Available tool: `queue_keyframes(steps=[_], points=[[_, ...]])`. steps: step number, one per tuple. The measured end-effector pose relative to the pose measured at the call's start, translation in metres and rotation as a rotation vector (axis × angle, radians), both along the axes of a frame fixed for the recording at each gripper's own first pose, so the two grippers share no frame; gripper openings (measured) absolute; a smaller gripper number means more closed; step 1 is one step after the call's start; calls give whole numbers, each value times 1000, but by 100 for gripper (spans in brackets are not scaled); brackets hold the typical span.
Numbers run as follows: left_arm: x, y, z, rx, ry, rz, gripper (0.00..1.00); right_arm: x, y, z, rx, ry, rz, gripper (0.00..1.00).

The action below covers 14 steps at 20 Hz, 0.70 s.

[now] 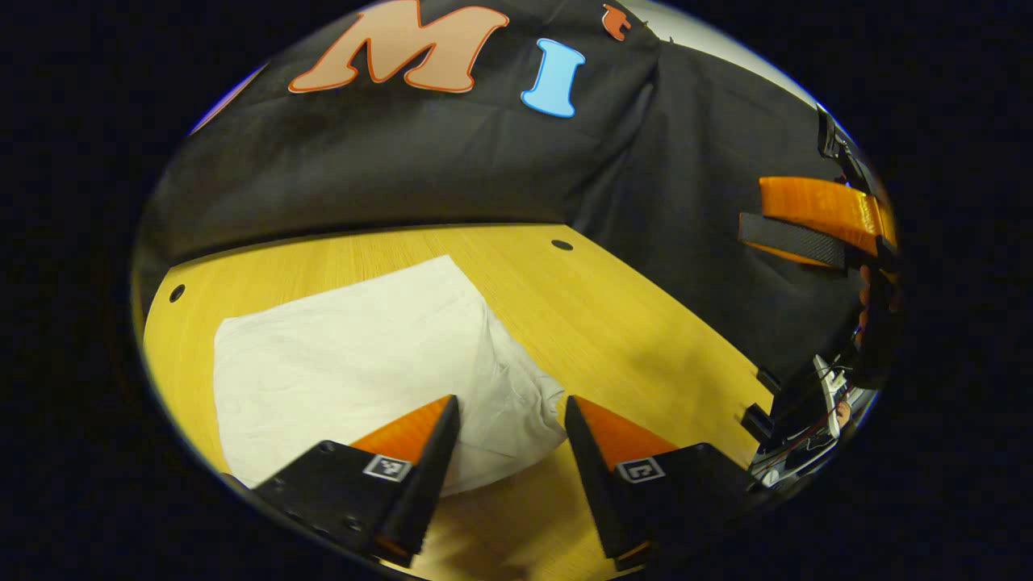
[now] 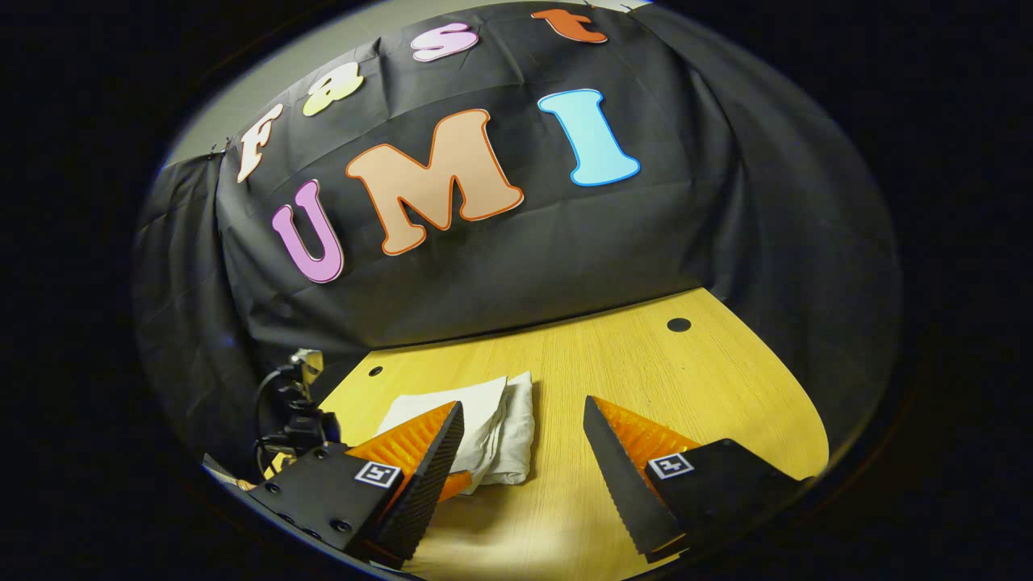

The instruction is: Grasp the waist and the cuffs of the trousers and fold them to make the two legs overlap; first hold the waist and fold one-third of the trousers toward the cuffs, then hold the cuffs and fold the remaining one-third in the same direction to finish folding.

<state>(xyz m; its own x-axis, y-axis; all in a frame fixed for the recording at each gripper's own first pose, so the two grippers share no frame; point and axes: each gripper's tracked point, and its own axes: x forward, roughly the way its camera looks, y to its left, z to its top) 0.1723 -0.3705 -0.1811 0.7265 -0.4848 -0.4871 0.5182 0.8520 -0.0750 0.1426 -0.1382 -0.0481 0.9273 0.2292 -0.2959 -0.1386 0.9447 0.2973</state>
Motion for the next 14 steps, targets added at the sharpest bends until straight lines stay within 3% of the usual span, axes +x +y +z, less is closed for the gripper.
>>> queue_keyframes(steps=[1, 4, 10, 14], points=[[-3, 5, 17, -20, -24, 26, 93, -1, 2, 0, -1, -2, 2, 95], [-15, 27, 56, -55, -92, 115, 93, -5, 9, -2, -23, -18, -9, 95], [-37, 102, 116, -64, -205, 309, 93, -19, 57, -3, -5, -47, 63, 97], [-52, 139, 130, -32, -236, 384, 93, -26, 75, 2, -31, -73, 83, 96]])
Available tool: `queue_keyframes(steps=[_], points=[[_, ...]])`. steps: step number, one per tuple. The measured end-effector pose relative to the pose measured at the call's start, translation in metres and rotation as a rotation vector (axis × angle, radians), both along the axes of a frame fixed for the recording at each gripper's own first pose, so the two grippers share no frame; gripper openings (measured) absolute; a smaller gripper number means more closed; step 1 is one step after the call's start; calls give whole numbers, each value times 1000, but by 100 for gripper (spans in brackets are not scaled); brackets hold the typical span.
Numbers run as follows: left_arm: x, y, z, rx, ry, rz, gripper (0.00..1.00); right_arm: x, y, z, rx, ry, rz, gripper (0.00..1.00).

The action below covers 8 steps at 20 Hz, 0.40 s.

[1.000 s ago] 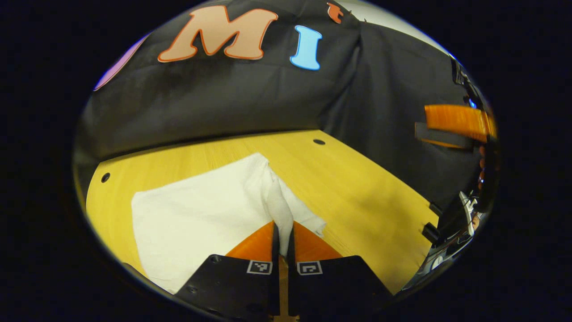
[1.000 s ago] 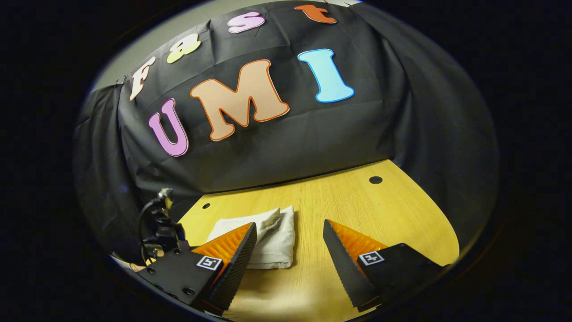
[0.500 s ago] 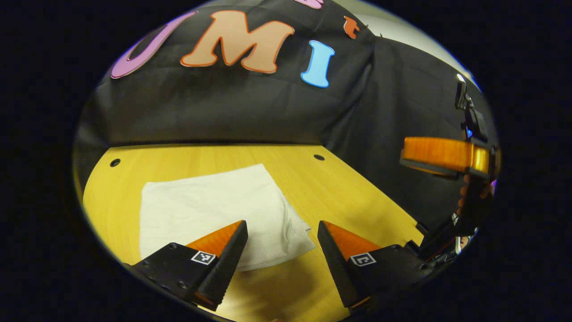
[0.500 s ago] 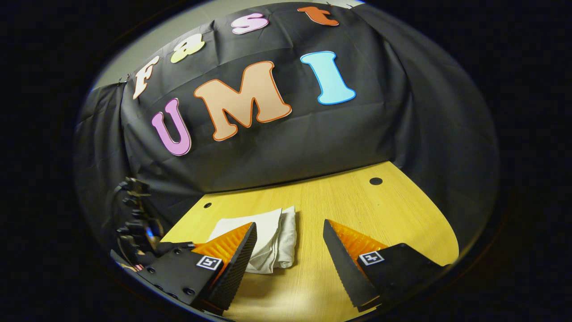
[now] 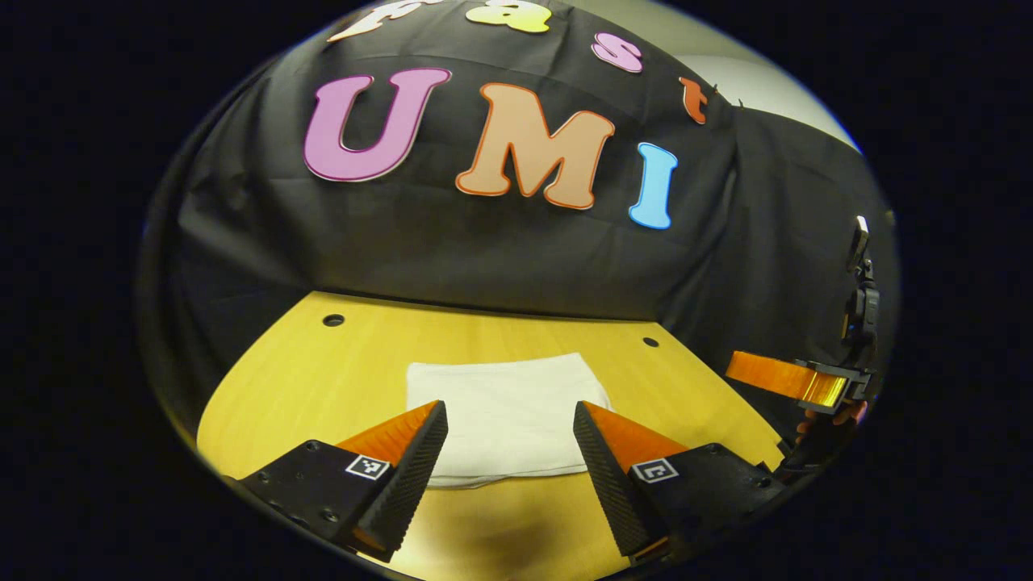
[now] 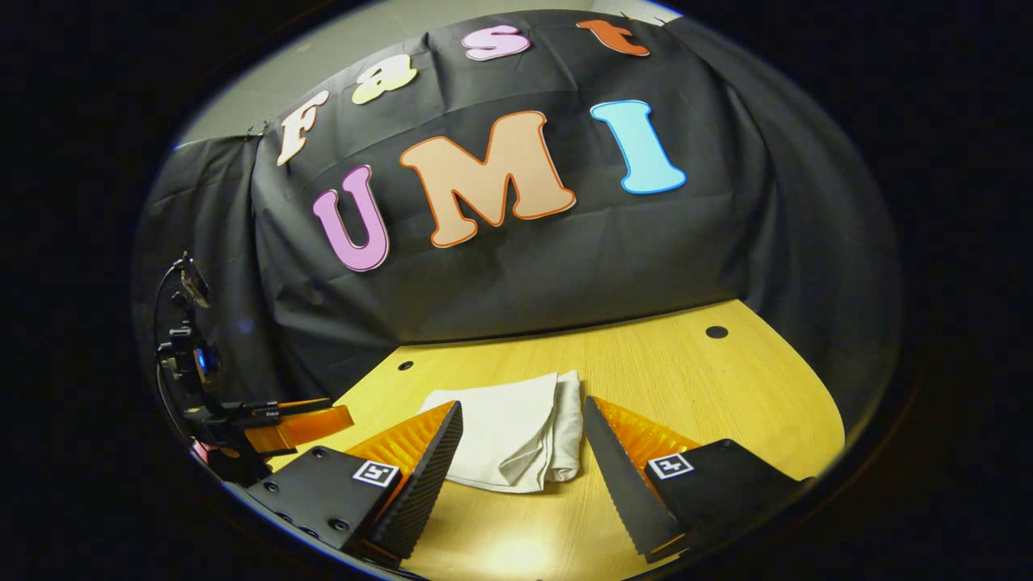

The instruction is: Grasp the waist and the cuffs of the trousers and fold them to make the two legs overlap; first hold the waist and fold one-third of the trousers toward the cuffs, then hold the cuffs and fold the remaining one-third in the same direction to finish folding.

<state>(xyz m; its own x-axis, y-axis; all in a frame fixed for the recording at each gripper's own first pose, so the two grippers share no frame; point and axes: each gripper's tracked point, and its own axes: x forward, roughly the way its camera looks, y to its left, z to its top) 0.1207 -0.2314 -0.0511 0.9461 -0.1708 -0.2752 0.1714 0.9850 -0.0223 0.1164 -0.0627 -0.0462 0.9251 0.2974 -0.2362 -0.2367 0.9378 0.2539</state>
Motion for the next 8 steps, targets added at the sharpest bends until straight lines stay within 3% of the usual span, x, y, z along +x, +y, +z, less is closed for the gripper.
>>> queue_keyframes(steps=[8], points=[[-25, 15, -18, -27, 77, -9, 92, -17, 14, -12, 0, 43, -15, 96]])
